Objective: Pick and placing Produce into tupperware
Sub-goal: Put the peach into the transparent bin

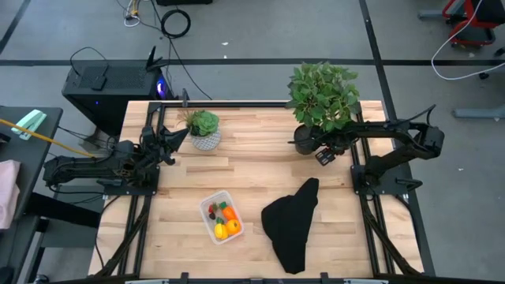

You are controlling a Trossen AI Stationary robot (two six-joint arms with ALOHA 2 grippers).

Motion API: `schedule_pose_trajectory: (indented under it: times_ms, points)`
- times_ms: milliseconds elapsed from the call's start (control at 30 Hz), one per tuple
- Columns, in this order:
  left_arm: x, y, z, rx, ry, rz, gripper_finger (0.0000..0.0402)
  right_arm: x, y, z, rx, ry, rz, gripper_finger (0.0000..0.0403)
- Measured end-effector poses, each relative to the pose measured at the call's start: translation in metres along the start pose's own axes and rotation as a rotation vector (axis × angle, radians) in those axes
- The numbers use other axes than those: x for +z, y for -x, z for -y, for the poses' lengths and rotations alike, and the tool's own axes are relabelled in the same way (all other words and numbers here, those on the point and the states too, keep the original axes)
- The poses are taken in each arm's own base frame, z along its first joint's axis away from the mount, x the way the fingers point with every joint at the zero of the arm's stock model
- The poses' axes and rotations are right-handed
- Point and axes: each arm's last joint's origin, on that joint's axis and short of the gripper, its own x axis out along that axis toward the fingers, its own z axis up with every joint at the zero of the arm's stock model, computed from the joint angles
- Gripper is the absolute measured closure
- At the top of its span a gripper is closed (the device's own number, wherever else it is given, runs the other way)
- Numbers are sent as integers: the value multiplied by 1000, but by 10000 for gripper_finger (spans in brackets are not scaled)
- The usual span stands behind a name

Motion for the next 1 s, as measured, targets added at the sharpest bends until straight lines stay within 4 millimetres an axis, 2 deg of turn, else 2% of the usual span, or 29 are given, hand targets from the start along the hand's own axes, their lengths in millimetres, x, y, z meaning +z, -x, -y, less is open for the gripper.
schedule_pose_trajectory:
  times_ms: [233,533,800,1000]
  points:
    - [-2,0,-1,9,-10,-20,377,-8,10,3,24,25,15,184]
    - [-2,0,-1,10,-12,-23,396,-25,23,-3,52,77,40,186]
    - [-2,0,-1,11,-12,-23,377,-42,33,-13,106,124,44,184]
    - [-2,0,-1,11,-12,-23,392,-57,39,-23,152,196,39,187]
